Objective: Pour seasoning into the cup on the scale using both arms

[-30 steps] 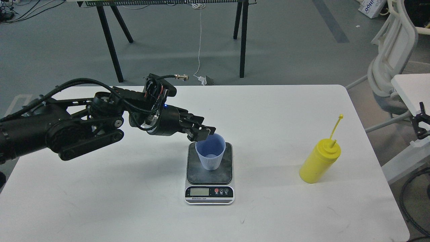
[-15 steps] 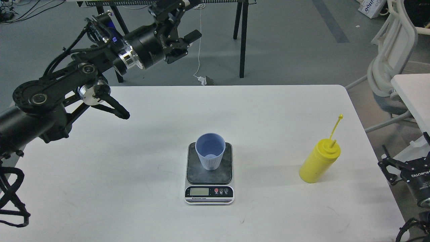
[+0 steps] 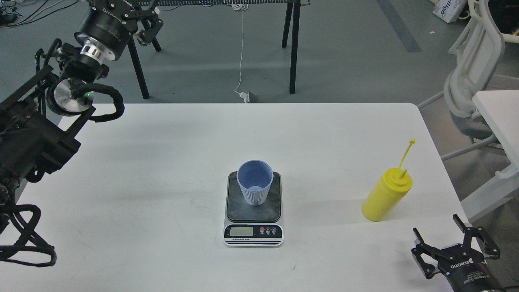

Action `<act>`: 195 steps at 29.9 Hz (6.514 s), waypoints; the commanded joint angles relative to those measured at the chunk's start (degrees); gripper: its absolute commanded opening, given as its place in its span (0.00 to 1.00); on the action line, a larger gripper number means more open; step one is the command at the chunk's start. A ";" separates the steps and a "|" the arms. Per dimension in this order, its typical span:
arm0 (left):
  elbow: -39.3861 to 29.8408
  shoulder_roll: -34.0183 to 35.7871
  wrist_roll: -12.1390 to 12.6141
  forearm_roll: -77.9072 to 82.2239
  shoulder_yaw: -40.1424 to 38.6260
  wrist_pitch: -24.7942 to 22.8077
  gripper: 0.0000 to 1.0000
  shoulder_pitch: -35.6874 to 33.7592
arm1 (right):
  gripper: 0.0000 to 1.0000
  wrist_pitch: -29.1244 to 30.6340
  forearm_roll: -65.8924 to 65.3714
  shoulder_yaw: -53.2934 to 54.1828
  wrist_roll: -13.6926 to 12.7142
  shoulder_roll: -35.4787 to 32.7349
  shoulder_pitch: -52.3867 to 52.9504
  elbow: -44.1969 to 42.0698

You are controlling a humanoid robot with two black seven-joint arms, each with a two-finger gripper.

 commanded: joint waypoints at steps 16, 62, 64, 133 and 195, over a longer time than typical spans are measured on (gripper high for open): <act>0.02 3.11 2.95 0.03 0.08 -0.21 1.00 0.04 | 0.93 0.00 -0.04 -8.39 -0.02 12.24 12.14 -5.56; -0.34 5.05 2.34 0.03 -0.10 -0.12 1.00 0.13 | 0.55 0.00 3.30 -7.59 -0.46 14.27 29.10 -19.10; -0.42 5.05 2.34 0.03 -0.19 -0.12 1.00 0.13 | 0.52 0.00 2.86 -7.68 -0.46 13.83 30.51 -18.57; 3.00 4.78 3.39 -8.23 -3.09 -1.44 1.00 6.19 | 0.43 -55.07 -83.27 -83.00 2.79 12.07 97.04 -12.51; 2.74 5.05 3.83 -7.70 -2.30 -0.65 1.00 5.84 | 0.49 0.00 18.77 -23.15 3.23 5.03 29.02 -5.04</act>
